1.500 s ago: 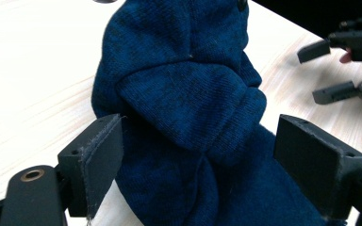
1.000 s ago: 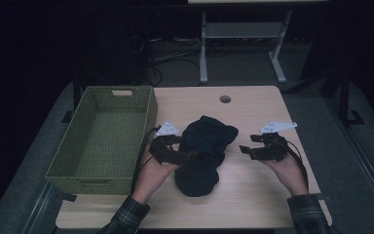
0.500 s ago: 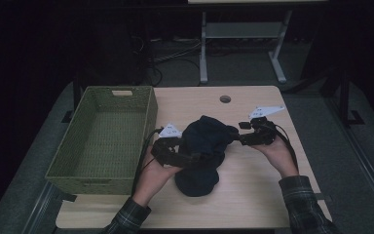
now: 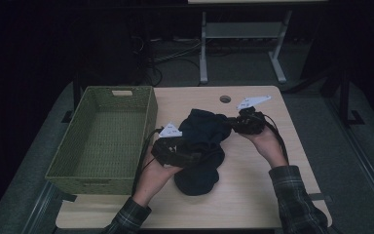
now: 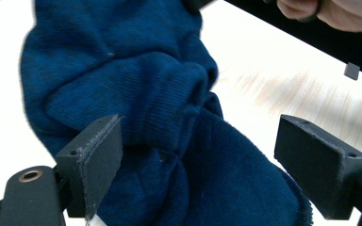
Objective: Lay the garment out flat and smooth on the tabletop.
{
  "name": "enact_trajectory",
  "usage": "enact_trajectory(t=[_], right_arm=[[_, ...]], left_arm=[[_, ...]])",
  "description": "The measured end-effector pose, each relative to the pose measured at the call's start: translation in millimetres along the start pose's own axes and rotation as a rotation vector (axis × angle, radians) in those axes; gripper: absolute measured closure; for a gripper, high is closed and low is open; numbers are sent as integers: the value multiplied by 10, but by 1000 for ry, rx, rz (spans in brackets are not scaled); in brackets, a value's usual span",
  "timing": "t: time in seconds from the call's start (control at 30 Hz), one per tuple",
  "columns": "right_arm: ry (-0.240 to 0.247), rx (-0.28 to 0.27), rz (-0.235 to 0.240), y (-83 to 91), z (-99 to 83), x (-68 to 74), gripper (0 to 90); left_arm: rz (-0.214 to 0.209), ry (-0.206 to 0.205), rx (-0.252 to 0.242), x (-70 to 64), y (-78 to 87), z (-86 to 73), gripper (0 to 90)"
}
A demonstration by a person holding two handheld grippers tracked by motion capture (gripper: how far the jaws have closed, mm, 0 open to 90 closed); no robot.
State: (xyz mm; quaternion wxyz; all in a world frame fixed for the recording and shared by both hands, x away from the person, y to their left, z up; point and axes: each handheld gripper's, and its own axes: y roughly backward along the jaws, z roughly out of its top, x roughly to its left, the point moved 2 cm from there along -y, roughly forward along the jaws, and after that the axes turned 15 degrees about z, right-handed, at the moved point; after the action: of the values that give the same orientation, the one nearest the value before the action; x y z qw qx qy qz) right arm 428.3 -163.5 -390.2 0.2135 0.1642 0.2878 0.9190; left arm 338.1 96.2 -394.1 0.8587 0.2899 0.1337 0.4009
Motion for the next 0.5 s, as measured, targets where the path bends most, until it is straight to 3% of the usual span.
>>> enact_trajectory(t=[0.17, 0.5], right_arm=[[2, 15, -22, -120, 234, -81, 765], [-29, 60, -90, -420, 516, -346, 757]], left_arm=[[-1, -3, -1, 1, 0, 2, 155], [-9, -13, 13, -18, -40, -9, 155]])
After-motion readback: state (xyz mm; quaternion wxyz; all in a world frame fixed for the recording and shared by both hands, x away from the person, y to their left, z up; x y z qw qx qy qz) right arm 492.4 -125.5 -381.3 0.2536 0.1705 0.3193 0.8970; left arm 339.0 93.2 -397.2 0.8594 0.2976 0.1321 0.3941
